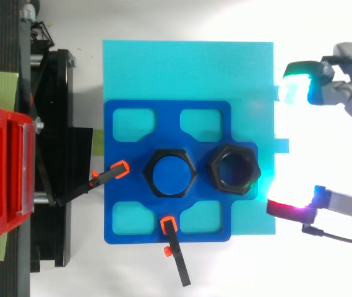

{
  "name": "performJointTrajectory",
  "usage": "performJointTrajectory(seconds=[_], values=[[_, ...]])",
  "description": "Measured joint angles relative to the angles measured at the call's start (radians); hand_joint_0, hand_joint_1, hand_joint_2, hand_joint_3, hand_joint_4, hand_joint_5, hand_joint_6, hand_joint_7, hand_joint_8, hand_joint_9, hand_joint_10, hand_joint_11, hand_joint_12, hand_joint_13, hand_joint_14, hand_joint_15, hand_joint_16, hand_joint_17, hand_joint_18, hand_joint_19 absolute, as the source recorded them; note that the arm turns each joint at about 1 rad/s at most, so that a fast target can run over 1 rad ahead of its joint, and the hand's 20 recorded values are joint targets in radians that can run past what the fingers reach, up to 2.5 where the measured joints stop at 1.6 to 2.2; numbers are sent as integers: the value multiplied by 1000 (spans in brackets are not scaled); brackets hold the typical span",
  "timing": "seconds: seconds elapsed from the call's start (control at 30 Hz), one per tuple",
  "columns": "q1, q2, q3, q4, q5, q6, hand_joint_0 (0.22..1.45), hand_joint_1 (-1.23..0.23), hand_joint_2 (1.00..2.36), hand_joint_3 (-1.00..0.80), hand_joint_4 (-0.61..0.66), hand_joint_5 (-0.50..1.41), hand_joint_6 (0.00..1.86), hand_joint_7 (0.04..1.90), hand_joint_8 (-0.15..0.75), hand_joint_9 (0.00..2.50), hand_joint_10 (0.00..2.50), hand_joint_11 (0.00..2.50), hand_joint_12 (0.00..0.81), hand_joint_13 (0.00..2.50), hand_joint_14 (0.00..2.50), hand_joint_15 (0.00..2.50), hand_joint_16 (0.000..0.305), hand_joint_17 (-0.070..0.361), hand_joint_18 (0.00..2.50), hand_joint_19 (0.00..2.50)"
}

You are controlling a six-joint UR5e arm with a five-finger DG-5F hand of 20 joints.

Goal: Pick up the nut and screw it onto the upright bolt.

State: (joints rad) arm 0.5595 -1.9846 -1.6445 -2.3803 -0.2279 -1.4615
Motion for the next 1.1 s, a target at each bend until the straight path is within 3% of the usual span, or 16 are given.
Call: performJointTrajectory(seconds=[0.2,0.67,1.1], values=[[1,-40,3,25,-1,16,382,-718,1000,-500,235,-259,502,783,316,257,0,0,382,263,0,0,48,107,89,0],[-8,-46,3,35,-36,14,321,-739,1000,-500,245,-262,502,791,340,263,0,0,419,271,0,0,55,124,128,0],[-5,-57,7,65,-48,-16,301,-725,1000,-500,242,-273,502,802,336,209,0,0,437,226,0,0,59,133,93,0]])
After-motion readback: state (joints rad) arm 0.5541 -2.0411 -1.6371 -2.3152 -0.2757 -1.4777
